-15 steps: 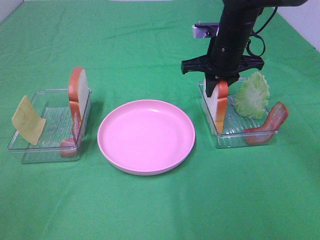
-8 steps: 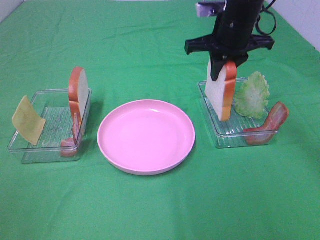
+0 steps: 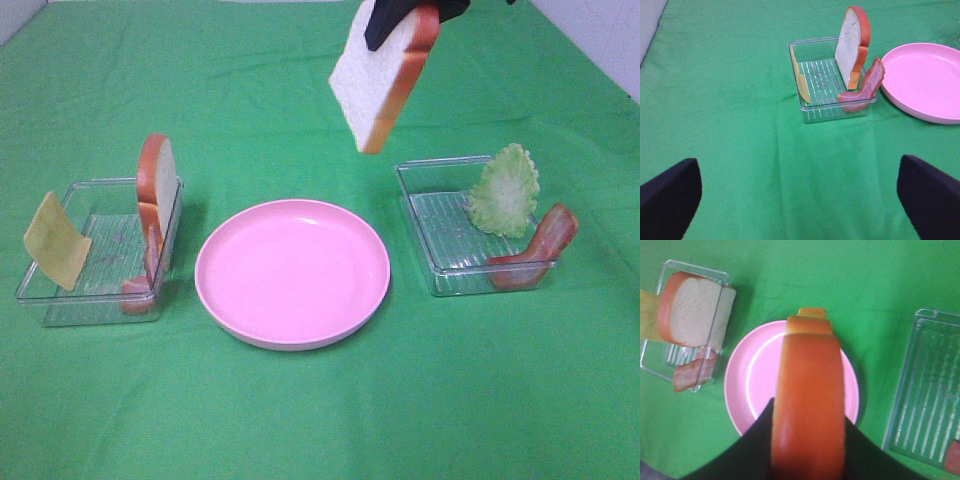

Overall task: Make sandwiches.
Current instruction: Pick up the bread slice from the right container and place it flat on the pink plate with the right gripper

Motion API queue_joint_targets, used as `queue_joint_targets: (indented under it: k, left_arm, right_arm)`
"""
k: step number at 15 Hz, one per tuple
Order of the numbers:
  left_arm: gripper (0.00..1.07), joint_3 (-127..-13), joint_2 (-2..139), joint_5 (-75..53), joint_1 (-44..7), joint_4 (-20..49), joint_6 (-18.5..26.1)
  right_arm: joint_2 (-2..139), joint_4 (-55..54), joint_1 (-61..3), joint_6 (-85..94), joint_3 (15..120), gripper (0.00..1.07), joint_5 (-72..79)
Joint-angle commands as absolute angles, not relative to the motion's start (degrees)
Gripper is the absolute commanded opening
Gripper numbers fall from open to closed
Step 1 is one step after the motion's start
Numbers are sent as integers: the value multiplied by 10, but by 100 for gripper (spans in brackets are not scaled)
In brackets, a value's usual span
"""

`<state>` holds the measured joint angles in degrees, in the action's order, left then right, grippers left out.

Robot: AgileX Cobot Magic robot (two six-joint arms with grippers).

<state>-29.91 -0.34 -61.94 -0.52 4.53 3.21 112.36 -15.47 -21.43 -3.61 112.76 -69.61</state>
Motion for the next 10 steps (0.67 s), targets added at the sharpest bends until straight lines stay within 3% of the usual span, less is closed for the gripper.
queue_joint_targets:
  k: [1,5,10]
  left_arm:
    - [100,-298,-11,-618,-4,46,32]
    - [100,-298,-11,-618,-4,46,32]
    - [100,-298,-11,-618,-4,46,32]
  right_arm:
    - [1142,-175,-252,-8,1129,9,-720]
    - [1210,-159,-328,5,1129,9,-712]
    - [1274,-174,-341,5,1129,10,-692]
